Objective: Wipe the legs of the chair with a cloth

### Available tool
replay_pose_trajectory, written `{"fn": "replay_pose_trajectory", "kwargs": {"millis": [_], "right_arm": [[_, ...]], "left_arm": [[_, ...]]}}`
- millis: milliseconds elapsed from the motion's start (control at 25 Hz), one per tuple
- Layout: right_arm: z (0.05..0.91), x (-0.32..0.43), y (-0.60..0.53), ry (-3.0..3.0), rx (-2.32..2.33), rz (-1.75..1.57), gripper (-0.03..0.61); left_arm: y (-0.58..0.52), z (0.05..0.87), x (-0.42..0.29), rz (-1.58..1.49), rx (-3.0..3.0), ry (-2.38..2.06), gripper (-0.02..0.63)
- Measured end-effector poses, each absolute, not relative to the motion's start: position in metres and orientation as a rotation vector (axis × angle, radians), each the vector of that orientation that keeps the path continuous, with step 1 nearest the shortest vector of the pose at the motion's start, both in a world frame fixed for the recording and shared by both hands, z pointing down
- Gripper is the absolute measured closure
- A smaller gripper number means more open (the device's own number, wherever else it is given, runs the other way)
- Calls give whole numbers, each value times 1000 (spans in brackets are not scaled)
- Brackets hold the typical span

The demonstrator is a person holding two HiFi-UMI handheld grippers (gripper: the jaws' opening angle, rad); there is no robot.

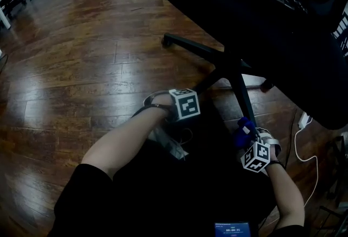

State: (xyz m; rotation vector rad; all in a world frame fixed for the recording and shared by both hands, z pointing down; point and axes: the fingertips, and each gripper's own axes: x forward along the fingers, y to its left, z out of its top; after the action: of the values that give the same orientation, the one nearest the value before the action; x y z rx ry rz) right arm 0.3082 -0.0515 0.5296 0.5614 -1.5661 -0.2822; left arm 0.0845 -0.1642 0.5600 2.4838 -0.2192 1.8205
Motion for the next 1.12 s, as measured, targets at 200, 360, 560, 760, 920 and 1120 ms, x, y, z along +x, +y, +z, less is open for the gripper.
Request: {"fn": "replay_pose_trajectory", "kwargs": {"millis": [200, 360, 560, 760, 920, 1120], "right_arm": [[523, 300, -77, -1575, 597, -272, 502], [508, 277, -140, -1567, 653, -318, 501], [481, 249, -221, -1545, 839, -402, 500], [470, 234, -253, -1529, 881, -486, 499], [484, 242, -223, -1516, 776, -465, 499], [502, 267, -156, -1544, 695, -410, 499]], "left_arm": [[-161, 560, 81, 1863, 2441, -221, 402], [-165, 559, 86, 1857, 2461, -208, 402], [-162, 557, 90, 1835, 2471, -172, 402], [-162, 556, 91, 1807, 2478, -162, 400], [-161, 557, 91, 1775, 2488, -159, 402], [-162, 557, 89, 1761, 2492, -166, 402]]}}
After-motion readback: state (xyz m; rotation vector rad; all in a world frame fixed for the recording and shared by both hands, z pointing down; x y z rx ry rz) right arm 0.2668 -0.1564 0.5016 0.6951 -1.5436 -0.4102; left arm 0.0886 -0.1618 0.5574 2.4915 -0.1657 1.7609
